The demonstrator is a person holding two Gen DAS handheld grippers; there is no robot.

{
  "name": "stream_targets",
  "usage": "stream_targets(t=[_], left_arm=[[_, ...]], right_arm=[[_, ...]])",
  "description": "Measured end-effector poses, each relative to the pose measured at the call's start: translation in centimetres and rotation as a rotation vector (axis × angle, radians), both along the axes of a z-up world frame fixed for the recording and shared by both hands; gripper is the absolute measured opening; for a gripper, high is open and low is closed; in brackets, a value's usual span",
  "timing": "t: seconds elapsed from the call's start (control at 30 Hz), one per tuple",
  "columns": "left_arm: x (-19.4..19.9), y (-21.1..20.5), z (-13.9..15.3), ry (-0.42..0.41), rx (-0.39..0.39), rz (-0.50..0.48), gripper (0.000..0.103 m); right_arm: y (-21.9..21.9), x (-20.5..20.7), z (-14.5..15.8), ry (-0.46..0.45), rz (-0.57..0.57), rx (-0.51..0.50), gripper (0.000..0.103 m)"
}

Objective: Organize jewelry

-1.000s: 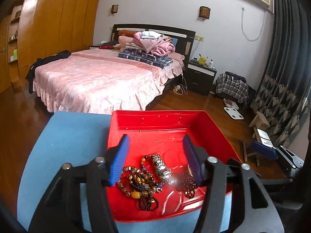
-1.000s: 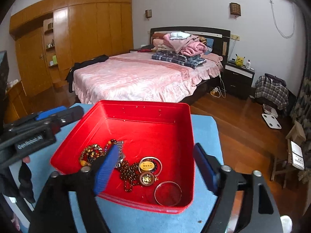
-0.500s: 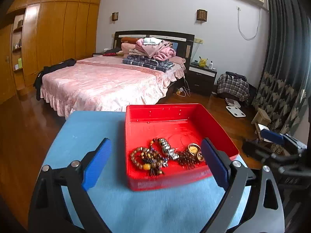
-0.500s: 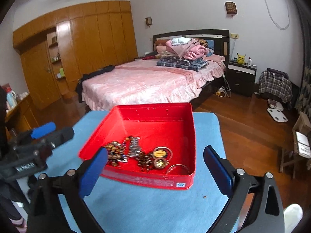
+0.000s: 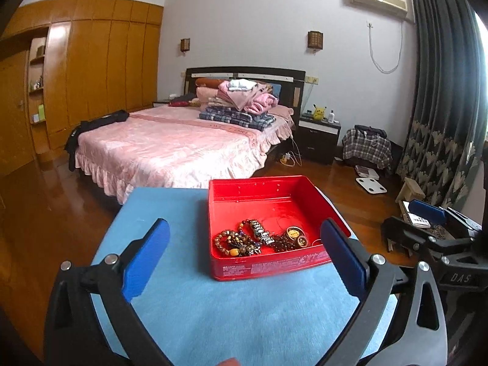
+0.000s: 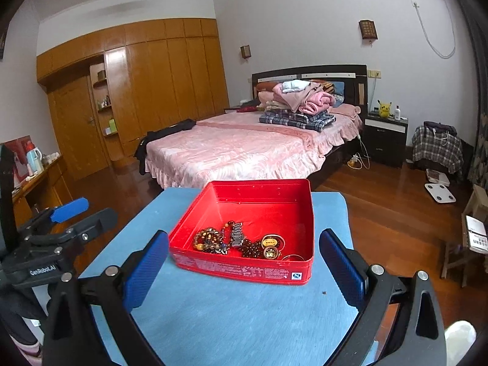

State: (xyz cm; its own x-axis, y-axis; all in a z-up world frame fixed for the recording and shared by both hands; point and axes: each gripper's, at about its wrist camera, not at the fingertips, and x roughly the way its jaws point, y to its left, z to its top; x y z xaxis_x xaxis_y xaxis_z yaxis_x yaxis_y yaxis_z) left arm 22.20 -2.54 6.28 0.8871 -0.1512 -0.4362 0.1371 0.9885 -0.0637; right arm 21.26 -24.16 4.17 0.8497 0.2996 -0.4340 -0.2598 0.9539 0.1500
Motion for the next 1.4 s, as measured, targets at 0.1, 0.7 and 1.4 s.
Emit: stream_targets(t=[0.1, 0.7, 1.4], left_arm=[[-1.0, 0.0, 0.5, -0.019, 0.004, 0.003, 0.097], [-4.8, -0.3, 2.5, -0.074, 0.032, 0.007, 0.097], [-6.9, -0.2, 4.0, -0.120, 0.025, 0.008, 0.097]], right_arm=[[0.1, -0.8, 0.3, -0.013, -0.003, -0.001, 0.097], [1.2, -4.6, 3.0, -0.093, 0.022, -0.019, 0.097], [1.1, -6.2, 4.1, -0.128, 0.030, -0.022, 0.097]])
